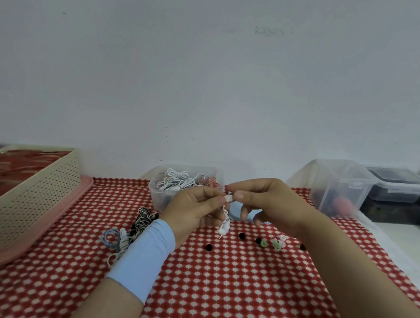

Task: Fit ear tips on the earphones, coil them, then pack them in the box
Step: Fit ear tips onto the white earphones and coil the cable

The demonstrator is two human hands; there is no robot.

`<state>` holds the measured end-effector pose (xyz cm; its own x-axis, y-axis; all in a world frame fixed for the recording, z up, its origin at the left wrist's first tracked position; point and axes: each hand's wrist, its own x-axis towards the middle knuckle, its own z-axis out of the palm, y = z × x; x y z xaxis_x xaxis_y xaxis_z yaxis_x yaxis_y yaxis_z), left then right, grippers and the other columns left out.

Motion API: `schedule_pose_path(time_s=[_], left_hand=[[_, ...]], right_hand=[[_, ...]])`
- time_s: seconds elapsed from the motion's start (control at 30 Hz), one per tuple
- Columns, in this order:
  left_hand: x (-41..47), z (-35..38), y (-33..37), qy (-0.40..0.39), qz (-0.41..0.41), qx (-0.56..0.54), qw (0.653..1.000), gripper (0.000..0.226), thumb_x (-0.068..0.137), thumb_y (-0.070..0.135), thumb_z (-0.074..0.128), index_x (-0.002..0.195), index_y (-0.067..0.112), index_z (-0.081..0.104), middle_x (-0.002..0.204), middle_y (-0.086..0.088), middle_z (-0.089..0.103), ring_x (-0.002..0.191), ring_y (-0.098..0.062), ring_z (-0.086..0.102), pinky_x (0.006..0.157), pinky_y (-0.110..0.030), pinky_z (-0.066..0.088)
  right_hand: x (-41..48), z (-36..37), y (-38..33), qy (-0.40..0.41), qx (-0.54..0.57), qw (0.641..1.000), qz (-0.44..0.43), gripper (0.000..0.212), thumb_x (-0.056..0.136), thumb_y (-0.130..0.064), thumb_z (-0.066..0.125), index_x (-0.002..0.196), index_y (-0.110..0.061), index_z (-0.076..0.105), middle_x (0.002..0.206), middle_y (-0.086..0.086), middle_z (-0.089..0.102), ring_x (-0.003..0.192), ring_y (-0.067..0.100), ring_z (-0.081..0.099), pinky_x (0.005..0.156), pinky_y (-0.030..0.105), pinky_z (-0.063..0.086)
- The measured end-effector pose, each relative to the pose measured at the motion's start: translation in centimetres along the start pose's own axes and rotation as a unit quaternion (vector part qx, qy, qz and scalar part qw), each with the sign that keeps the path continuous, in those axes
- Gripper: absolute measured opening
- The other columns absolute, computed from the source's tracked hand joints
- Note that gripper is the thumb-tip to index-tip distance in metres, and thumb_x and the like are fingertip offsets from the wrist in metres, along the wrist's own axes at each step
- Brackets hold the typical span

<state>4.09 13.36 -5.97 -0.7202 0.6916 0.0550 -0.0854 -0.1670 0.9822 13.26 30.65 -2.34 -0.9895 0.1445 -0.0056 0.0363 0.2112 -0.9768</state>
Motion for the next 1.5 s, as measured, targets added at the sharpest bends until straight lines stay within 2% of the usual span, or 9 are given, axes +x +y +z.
schedule_pose_path(time_s=[0.13, 0.27, 0.4, 0.5, 0.63, 0.73, 1.1, 1.33, 1.5], left_hand=[[-0.3, 0.0, 0.4, -0.022, 0.007, 0.007, 1.000, 0.012, 0.075, 0.016, 0.071, 0.085, 0.010, 0.072, 0.070, -0.006, 0.069, 0.059, -0.014, 0.064, 0.055, -0.022, 0.055], [-0.4, 0.1, 0.6, -0.025, 0.023, 0.031, 0.999, 0.006, 0.084, 0.003, 0.066, 0.086, 0.007, 0.070, 0.067, -0.004, 0.070, 0.058, -0.013, 0.065, 0.055, -0.022, 0.055], [-0.6, 0.2, 0.6, -0.048, 0.012, 0.020, 0.999, 0.015, 0.071, 0.017, 0.069, 0.084, 0.009, 0.070, 0.067, -0.004, 0.069, 0.057, -0.011, 0.065, 0.054, -0.021, 0.055], [-0.5, 0.1, 0.4, -0.050, 0.005, 0.018, 0.999, 0.016, 0.075, 0.015, 0.067, 0.089, 0.007, 0.068, 0.067, -0.003, 0.070, 0.056, -0.011, 0.065, 0.054, -0.021, 0.055], [-0.3, -0.1, 0.3, -0.052, 0.005, 0.024, 0.998, 0.008, 0.087, 0.003, 0.062, 0.091, 0.004, 0.069, 0.070, -0.005, 0.070, 0.057, -0.011, 0.065, 0.055, -0.022, 0.056], [-0.4, -0.1, 0.3, -0.056, 0.005, 0.018, 0.998, 0.016, 0.079, 0.013, 0.066, 0.092, 0.005, 0.069, 0.070, -0.004, 0.070, 0.058, -0.010, 0.064, 0.057, -0.022, 0.056], [-0.2, -0.3, 0.0, -0.040, -0.003, 0.025, 0.999, 0.016, 0.080, 0.012, 0.067, 0.094, 0.004, 0.070, 0.075, -0.008, 0.070, 0.060, -0.013, 0.065, 0.056, -0.022, 0.056], [-0.1, -0.3, 0.3, 0.004, -0.003, 0.010, 1.000, 0.022, 0.077, 0.017, 0.072, 0.093, 0.003, 0.070, 0.077, -0.012, 0.070, 0.061, -0.017, 0.065, 0.055, -0.024, 0.057], [0.0, -0.3, 0.3, 0.020, -0.003, 0.023, 1.000, 0.009, 0.087, 0.008, 0.068, 0.093, 0.003, 0.070, 0.071, -0.011, 0.069, 0.060, -0.018, 0.066, 0.055, -0.024, 0.056]], right_hand=[[0.1, 0.4, 0.1, -0.023, 0.059, 0.997, 0.040, 0.029, 0.075, -0.025, 0.077, 0.101, -0.013, 0.082, 0.097, 0.013, 0.076, 0.063, 0.011, 0.063, 0.061, 0.029, 0.043], [0.0, 0.4, 0.0, -0.024, 0.050, 0.997, 0.048, 0.023, 0.075, -0.023, 0.079, 0.095, -0.014, 0.083, 0.096, 0.011, 0.077, 0.063, 0.011, 0.063, 0.060, 0.028, 0.044], [-0.2, 0.4, -0.1, -0.042, 0.063, 0.996, 0.047, 0.011, 0.079, -0.020, 0.075, 0.086, -0.019, 0.084, 0.077, 0.004, 0.075, 0.063, 0.010, 0.065, 0.051, 0.021, 0.044], [-0.2, 0.4, -0.1, -0.052, 0.062, 0.995, 0.054, 0.011, 0.082, -0.016, 0.073, 0.083, -0.021, 0.084, 0.073, 0.003, 0.074, 0.063, 0.009, 0.065, 0.048, 0.019, 0.043], [-0.2, 0.5, -0.1, -0.053, 0.063, 0.995, 0.060, 0.012, 0.075, -0.022, 0.076, 0.083, -0.020, 0.084, 0.077, 0.004, 0.075, 0.063, 0.010, 0.065, 0.048, 0.019, 0.044], [-0.1, 0.5, -0.2, -0.053, 0.054, 0.996, 0.050, 0.013, 0.073, -0.023, 0.078, 0.084, -0.019, 0.084, 0.083, 0.007, 0.076, 0.065, 0.011, 0.067, 0.047, 0.019, 0.045], [0.2, 0.3, 0.3, -0.046, 0.040, 0.997, 0.052, 0.013, 0.085, -0.018, 0.076, 0.096, -0.016, 0.083, 0.089, 0.009, 0.077, 0.068, 0.013, 0.067, 0.049, 0.020, 0.046], [0.0, -0.5, -0.3, -0.003, -0.032, 0.999, -0.012, 0.023, 0.091, -0.020, 0.073, 0.114, -0.019, 0.075, 0.099, 0.002, 0.079, 0.079, 0.023, 0.075, 0.062, 0.031, 0.058], [0.5, 0.4, -0.1, 0.033, -0.124, 0.988, -0.091, 0.013, 0.085, -0.017, 0.081, 0.098, -0.017, 0.081, 0.091, -0.001, 0.079, 0.071, 0.023, 0.075, 0.061, 0.034, 0.059]])
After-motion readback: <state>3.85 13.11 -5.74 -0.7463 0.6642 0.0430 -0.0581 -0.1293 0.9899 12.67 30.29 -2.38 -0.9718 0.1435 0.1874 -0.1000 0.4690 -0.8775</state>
